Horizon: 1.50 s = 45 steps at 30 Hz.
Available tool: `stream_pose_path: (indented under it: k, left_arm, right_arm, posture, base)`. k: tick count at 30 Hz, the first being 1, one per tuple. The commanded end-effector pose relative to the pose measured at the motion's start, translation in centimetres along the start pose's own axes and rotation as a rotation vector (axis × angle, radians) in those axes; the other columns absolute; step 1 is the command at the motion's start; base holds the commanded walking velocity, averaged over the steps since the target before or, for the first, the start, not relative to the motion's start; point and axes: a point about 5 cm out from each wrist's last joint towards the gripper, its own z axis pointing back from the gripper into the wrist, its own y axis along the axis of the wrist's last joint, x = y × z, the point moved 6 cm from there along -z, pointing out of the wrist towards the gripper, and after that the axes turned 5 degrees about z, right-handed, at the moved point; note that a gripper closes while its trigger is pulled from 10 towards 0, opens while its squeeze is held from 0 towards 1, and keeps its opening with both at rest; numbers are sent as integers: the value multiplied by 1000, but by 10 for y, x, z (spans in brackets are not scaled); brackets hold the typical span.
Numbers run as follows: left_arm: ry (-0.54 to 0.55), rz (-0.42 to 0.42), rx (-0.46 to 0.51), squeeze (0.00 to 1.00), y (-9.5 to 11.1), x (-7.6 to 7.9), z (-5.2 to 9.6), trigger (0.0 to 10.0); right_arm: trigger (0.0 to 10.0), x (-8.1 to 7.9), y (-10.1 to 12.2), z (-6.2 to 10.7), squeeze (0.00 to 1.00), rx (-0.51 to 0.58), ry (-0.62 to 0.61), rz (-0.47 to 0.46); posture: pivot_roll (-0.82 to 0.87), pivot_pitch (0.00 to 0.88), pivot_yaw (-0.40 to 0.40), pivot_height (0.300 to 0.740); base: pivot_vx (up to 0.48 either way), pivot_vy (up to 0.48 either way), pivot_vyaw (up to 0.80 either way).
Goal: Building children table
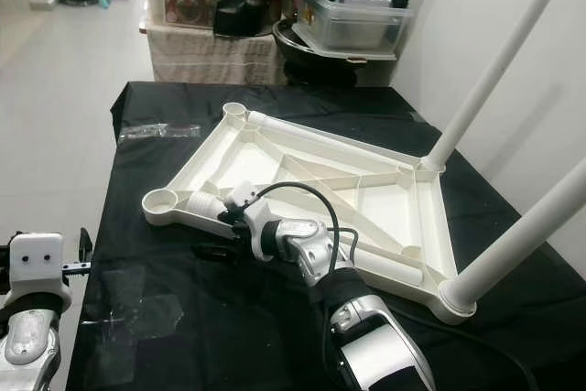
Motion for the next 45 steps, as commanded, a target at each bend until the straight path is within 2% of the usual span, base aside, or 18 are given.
stream_pose_path:
  k: [1,4,8,11,13,14,15,16,17,18,25,26,31,34,36,38,42,45]
  left_arm:
    - [-20,-6,-6,0,-3,6,0,10000]
    - [-23,-7,-6,0,-4,7,0,10000]
    - [-27,-7,-8,0,-4,9,-1,10000]
    - [-30,-7,-7,0,-4,10,-2,10000]
    - [-32,-8,-5,0,-4,10,-2,10000]
    - [-32,-8,-5,0,-4,10,-2,10000]
    - [-32,-9,-5,0,-4,10,-2,10000]
    - [-32,-10,-6,0,-4,9,-3,10000]
    - [-32,-10,-6,0,-4,9,-3,10000]
    - [-32,-11,-6,0,-5,9,-3,10000]
    - [-35,-10,-9,0,-6,12,-2,10000]
    - [-36,-11,-13,0,-8,12,-1,10000]
    - [-35,-12,-16,0,-9,11,0,10000]
    - [-36,-16,-23,0,-11,11,1,10000]
    - [-39,-16,-25,0,-12,12,1,10000]
    - [-43,-17,-28,0,-13,14,2,10000]
    - [-45,-19,-28,0,-13,14,2,10000]
    - [-46,-23,-28,0,-13,12,2,10000]
  right_arm:
    - [10000,-5,-18,2,0,-76,45,2]
    - [10000,-7,-27,4,0,-132,73,32]
    - [10000,6,-43,7,0,-245,-3,38]
    - [10000,6,-50,9,0,-298,7,58]
    - [6275,-2,-46,7,0,-298,79,60]
    - [6275,-2,-46,7,0,-298,79,60]
    - [3804,-7,-44,8,0,-300,126,78]
    - [2706,-10,-43,9,0,-303,160,100]
    - [2706,-10,-43,9,0,-303,160,100]
    - [0,-12,-43,10,0,-307,187,110]
    - [0,-19,-56,19,0,-359,258,138]
    - [0,-20,-68,30,0,-393,291,140]
    - [0,-17,-70,36,0,-400,290,136]
    - [0,-4,-75,55,0,-418,269,124]
    - [0,-5,-79,64,0,-424,291,130]
    - [0,-16,-84,77,0,-415,382,162]
    - [0,-23,-85,84,0,-408,432,175]
    - [0,-41,-86,106,0,-392,572,243]
  posture:
    - [87,0,-166,740]
    - [81,0,-162,740]
    - [80,0,-163,740]
    - [81,0,-160,740]
    - [81,0,-160,740]
    - [81,0,-160,740]
    - [81,0,-160,740]
    - [81,0,-160,740]
    - [81,0,-160,740]
    - [81,0,-160,740]
    - [77,0,-166,740]
    - [75,0,-168,740]
    - [70,0,-167,740]
    - [56,0,-162,740]
    - [53,0,-160,740]
    - [52,0,-158,740]
    - [48,0,-155,740]
    - [45,0,-150,740]
  base:
    - [0,0,0]
    - [0,0,0]
    - [0,0,0]
    - [0,0,0]
    - [0,0,0]
    - [0,0,0]
    - [0,0,0]
    - [0,0,0]
    - [0,0,0]
    - [0,0,0]
    - [0,0,0]
    - [0,0,0]
    - [0,0,0]
    - [0,0,0]
    - [0,0,0]
    - [0,0,0]
    - [0,0,0]
    - [0,0,0]
